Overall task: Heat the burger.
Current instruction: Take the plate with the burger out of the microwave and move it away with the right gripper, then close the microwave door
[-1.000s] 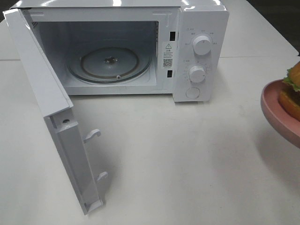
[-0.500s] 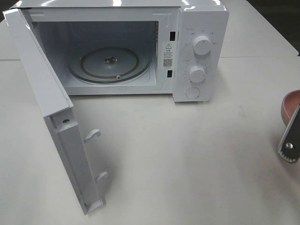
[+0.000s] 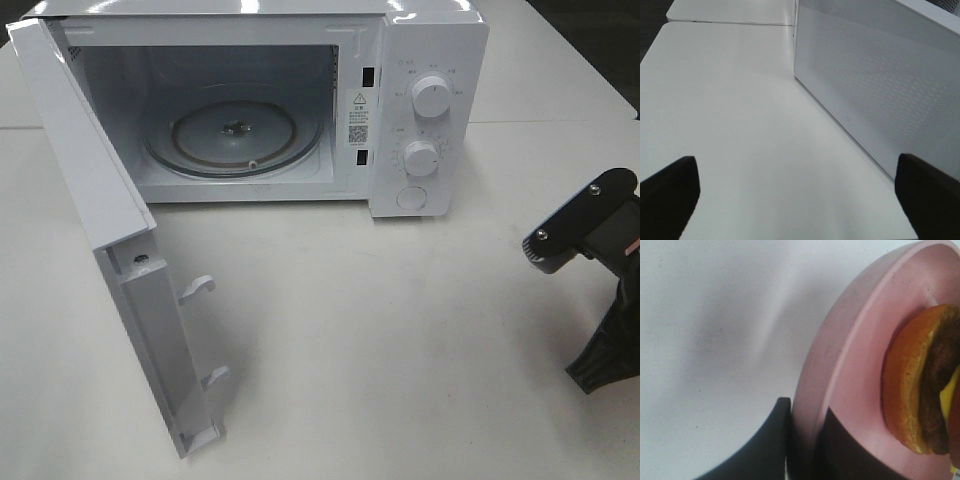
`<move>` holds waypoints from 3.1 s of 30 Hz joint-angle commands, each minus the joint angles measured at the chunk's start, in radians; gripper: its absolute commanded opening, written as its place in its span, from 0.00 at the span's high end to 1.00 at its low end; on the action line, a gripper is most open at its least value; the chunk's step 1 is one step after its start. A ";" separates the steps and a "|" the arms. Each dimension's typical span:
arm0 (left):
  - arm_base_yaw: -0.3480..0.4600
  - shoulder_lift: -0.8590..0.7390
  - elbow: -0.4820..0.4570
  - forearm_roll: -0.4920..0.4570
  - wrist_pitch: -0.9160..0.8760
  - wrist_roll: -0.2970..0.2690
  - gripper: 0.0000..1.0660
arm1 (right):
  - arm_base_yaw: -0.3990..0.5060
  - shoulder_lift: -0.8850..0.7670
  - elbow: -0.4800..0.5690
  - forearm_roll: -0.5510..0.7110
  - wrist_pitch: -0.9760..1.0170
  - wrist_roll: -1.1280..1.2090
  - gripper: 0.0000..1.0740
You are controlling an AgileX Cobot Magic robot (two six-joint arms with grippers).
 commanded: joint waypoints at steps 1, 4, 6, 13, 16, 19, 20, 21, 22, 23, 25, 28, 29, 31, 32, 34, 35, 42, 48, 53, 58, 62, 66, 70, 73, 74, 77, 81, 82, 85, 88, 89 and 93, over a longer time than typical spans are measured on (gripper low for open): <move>0.003 -0.006 0.004 0.001 -0.002 0.000 0.08 | -0.006 0.081 -0.043 -0.070 0.061 0.136 1.00; 0.003 -0.006 0.004 0.001 -0.002 0.000 0.08 | -0.008 0.128 -0.052 -0.066 0.060 0.192 1.00; 0.003 -0.006 0.004 0.001 -0.002 0.000 0.08 | -0.008 0.158 -0.052 -0.068 0.059 0.226 0.99; 0.003 -0.006 0.004 0.001 -0.002 0.000 0.08 | -0.008 0.259 -0.052 -0.106 0.055 0.337 0.97; 0.003 -0.006 0.004 0.001 -0.002 0.000 0.08 | -0.008 0.298 -0.052 -0.136 0.055 0.415 0.96; 0.003 -0.006 0.004 0.001 -0.002 0.000 0.08 | -0.008 0.328 -0.052 -0.151 0.055 0.458 0.96; 0.003 -0.006 0.004 0.001 -0.002 0.000 0.08 | -0.008 0.344 -0.052 -0.159 0.055 0.478 0.95; 0.003 -0.006 0.004 0.001 -0.002 0.000 0.08 | -0.008 0.371 -0.052 -0.168 0.055 0.507 0.95; 0.003 -0.006 0.004 0.001 -0.002 0.000 0.08 | -0.008 0.371 -0.052 -0.168 0.055 0.507 0.95; 0.003 -0.006 0.004 0.001 -0.002 0.000 0.08 | -0.008 0.399 -0.052 -0.177 0.055 0.518 0.94; 0.003 -0.006 0.004 0.001 -0.002 0.000 0.08 | -0.008 0.415 -0.052 -0.183 0.055 0.528 0.94; 0.003 -0.006 0.004 0.001 -0.002 0.000 0.08 | -0.008 0.457 -0.052 -0.194 0.051 0.550 0.92; 0.003 -0.006 0.004 0.001 -0.002 0.000 0.08 | -0.008 0.477 -0.052 -0.197 0.046 0.560 0.90; 0.003 -0.006 0.004 0.001 -0.002 0.000 0.08 | -0.008 0.493 -0.052 -0.198 0.036 0.577 0.88; 0.003 -0.006 0.004 0.001 -0.002 0.000 0.08 | -0.008 0.495 -0.052 -0.197 0.011 0.591 0.84; 0.003 -0.006 0.004 0.001 -0.002 0.000 0.08 | -0.008 0.494 -0.052 -0.197 -0.003 0.593 0.82; 0.003 -0.006 0.004 0.001 -0.002 0.000 0.08 | -0.008 0.494 -0.052 -0.197 -0.016 0.595 0.76; 0.003 -0.006 0.004 0.001 -0.002 0.000 0.08 | -0.008 0.488 -0.052 -0.179 -0.023 0.558 0.58; 0.003 -0.006 0.004 0.001 -0.002 0.000 0.08 | -0.007 0.387 -0.052 -0.106 -0.028 0.465 0.55; 0.003 -0.006 0.004 0.001 -0.002 0.000 0.08 | -0.007 0.274 -0.052 -0.021 -0.058 0.359 0.55; 0.003 -0.006 0.004 0.001 -0.002 0.000 0.08 | -0.007 0.123 -0.052 0.131 -0.122 0.147 0.55; 0.003 -0.006 0.004 0.001 -0.002 0.000 0.08 | -0.007 0.047 -0.052 0.217 -0.159 0.011 0.55; 0.003 -0.006 0.004 0.001 -0.002 0.000 0.08 | -0.007 -0.070 -0.052 0.410 -0.211 -0.238 0.48; 0.003 -0.006 0.004 0.001 -0.002 0.000 0.08 | -0.007 -0.193 -0.052 0.558 -0.199 -0.434 0.39; 0.003 -0.006 0.004 0.001 -0.002 0.000 0.08 | -0.007 -0.236 -0.052 0.606 -0.181 -0.481 0.37; 0.003 -0.006 0.004 0.001 -0.002 0.000 0.08 | -0.007 -0.280 -0.052 0.637 -0.154 -0.520 0.35; 0.003 -0.006 0.004 0.001 -0.002 0.000 0.08 | -0.007 -0.339 -0.052 0.656 -0.103 -0.555 0.34; 0.003 -0.006 0.004 0.001 -0.002 0.000 0.08 | -0.007 -0.395 -0.052 0.656 -0.048 -0.576 0.34; 0.003 -0.006 0.004 0.001 -0.002 0.000 0.08 | -0.007 -0.437 -0.052 0.656 -0.013 -0.590 0.34; 0.003 -0.006 0.004 0.001 -0.002 0.000 0.08 | -0.007 -0.497 -0.052 0.662 0.045 -0.592 0.34; 0.003 -0.006 0.004 0.001 -0.002 0.000 0.08 | -0.007 -0.559 -0.052 0.674 0.100 -0.594 0.34; 0.003 -0.006 0.004 0.001 -0.002 0.000 0.08 | -0.007 -0.559 -0.052 0.674 0.100 -0.594 0.34; 0.003 -0.006 0.004 0.001 -0.002 0.000 0.08 | -0.007 -0.678 -0.050 0.666 0.181 -0.595 0.34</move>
